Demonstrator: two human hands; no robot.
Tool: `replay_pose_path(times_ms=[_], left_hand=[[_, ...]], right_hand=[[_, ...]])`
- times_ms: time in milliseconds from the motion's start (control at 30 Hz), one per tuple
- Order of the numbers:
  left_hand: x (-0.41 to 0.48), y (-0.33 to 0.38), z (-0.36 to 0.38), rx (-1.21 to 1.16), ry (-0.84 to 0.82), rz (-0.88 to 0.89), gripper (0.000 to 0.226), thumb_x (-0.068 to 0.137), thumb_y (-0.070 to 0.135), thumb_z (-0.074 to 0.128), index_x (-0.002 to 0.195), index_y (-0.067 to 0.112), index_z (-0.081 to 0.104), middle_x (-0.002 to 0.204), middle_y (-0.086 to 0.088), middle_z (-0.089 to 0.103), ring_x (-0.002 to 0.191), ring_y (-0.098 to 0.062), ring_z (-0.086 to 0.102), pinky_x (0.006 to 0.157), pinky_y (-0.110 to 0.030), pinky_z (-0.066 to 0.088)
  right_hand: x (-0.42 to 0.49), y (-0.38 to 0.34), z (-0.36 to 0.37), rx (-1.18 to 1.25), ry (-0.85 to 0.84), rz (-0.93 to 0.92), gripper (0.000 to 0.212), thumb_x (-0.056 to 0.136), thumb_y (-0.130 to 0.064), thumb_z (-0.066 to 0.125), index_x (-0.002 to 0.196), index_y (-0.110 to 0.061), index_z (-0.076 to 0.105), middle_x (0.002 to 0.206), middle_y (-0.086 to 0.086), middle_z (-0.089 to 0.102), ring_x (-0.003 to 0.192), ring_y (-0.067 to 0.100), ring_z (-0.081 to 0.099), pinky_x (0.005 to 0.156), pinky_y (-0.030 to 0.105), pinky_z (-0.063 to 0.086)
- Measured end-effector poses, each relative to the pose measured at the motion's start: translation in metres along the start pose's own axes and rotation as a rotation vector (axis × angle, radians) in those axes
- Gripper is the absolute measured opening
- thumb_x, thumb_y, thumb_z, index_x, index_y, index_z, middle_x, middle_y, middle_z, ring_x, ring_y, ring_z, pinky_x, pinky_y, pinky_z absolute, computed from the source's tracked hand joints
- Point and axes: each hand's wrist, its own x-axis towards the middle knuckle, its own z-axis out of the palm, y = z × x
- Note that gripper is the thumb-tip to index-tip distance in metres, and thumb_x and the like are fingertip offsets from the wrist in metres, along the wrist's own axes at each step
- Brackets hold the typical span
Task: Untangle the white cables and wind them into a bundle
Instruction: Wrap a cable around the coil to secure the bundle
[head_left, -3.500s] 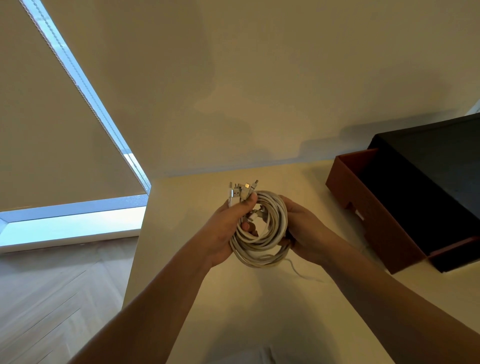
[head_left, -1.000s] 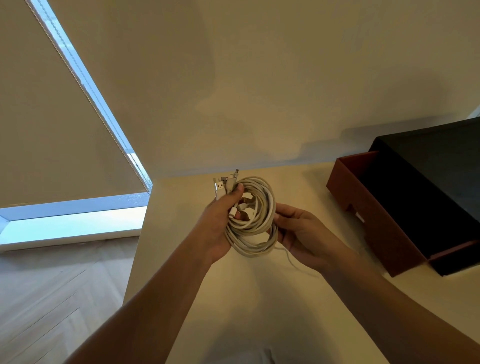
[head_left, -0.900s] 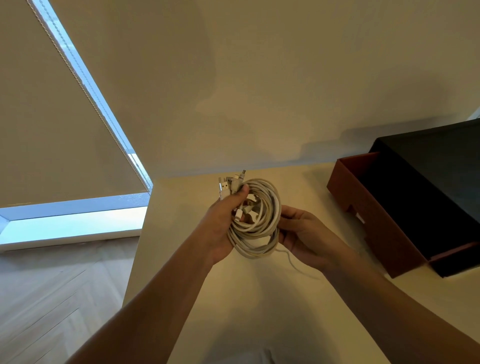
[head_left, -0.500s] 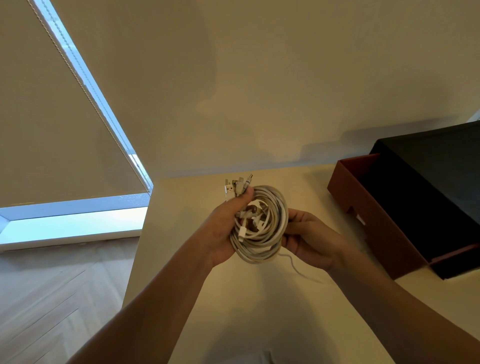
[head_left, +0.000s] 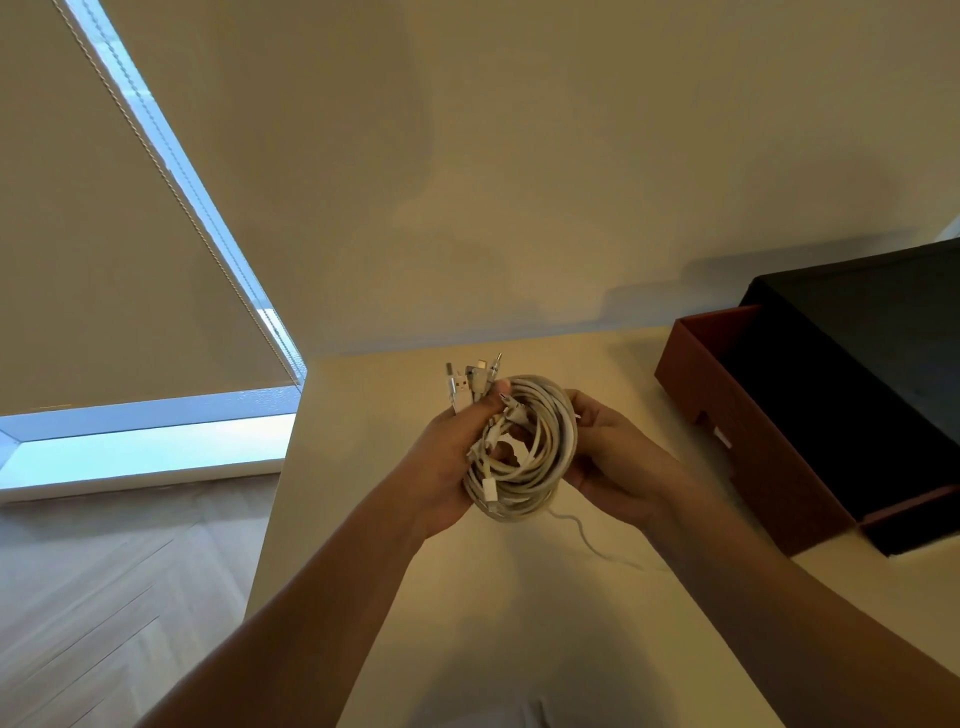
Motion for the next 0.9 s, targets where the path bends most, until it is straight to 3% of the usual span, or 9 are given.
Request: replay_pose_path(times_ms=[100,267,367,467,533,633,733,900], left_hand=[[-0.001,-0.003,0.001,0.011,0.029,-0.002,0.043,0.095,0.037,0.051,0.115,0.002,0.066,0.097,-0.011,0.072,0.08,-0.021,0.068,0.069,-0.03,0.058],[-0.003,-0.002,0.001,-0.026,0.061,0.099,0.029,0.096,0.03,0.052,0.1,0.006,0.067,0.081,-0.007,0.072,0.068,-0.016,0.069,0.058,-0.026,0.055],[-0.003,-0.001,0.003,-0.062,0.081,0.172,0.02,0.096,0.023,0.051,0.091,0.01,0.066,0.076,-0.003,0.071,0.061,-0.012,0.067,0.053,-0.022,0.053],[-0.003,-0.004,0.005,-0.047,0.119,0.197,0.021,0.097,0.023,0.051,0.096,0.007,0.065,0.074,-0.003,0.071,0.06,-0.011,0.067,0.052,-0.02,0.052],[-0.004,-0.006,0.007,-0.025,0.132,0.207,0.025,0.097,0.024,0.05,0.101,0.006,0.066,0.081,-0.006,0.072,0.068,-0.014,0.069,0.056,-0.023,0.054],[-0.004,-0.008,0.007,-0.006,0.131,0.192,0.025,0.097,0.025,0.049,0.101,0.009,0.067,0.083,-0.005,0.074,0.073,-0.015,0.071,0.058,-0.024,0.055],[-0.006,-0.006,0.006,0.048,0.097,0.14,0.032,0.098,0.029,0.048,0.112,0.007,0.065,0.09,-0.007,0.074,0.077,-0.017,0.072,0.06,-0.025,0.056],[-0.012,0.001,0.007,0.023,-0.025,0.075,0.027,0.101,0.026,0.042,0.093,0.012,0.064,0.063,0.002,0.07,0.053,-0.007,0.065,0.048,-0.017,0.049]], right_hand=[[0.0,0.002,0.001,0.025,0.057,0.007,0.037,0.071,0.006,0.058,0.108,0.002,0.054,0.089,0.017,0.064,0.073,0.024,0.065,0.066,0.029,0.056],[-0.007,0.004,0.012,0.084,0.121,0.003,0.014,0.083,0.005,0.051,0.094,-0.001,0.058,0.085,0.017,0.065,0.072,0.024,0.064,0.065,0.031,0.057],[-0.009,0.003,0.015,0.1,0.154,0.018,0.028,0.095,-0.013,0.043,0.112,0.003,0.059,0.109,0.025,0.06,0.092,0.032,0.059,0.076,0.04,0.052],[-0.012,0.0,0.019,-0.027,0.109,0.036,0.048,0.091,-0.033,0.053,0.13,-0.004,0.053,0.129,0.026,0.053,0.113,0.036,0.055,0.09,0.045,0.047],[-0.012,0.0,0.019,-0.086,0.064,0.022,0.05,0.085,-0.023,0.064,0.131,-0.009,0.049,0.125,0.02,0.059,0.114,0.035,0.058,0.092,0.045,0.05],[-0.014,-0.002,0.022,-0.137,0.06,-0.017,0.047,0.085,0.004,0.06,0.126,-0.013,0.045,0.115,0.015,0.062,0.099,0.025,0.066,0.079,0.034,0.052],[-0.014,-0.009,0.024,-0.171,0.077,-0.012,0.044,0.089,0.005,0.056,0.125,-0.018,0.046,0.117,0.018,0.057,0.094,0.025,0.063,0.08,0.034,0.052],[-0.013,-0.016,0.025,-0.06,0.068,0.007,0.04,0.09,0.002,0.055,0.127,-0.013,0.048,0.106,0.017,0.059,0.092,0.028,0.058,0.079,0.035,0.05]])
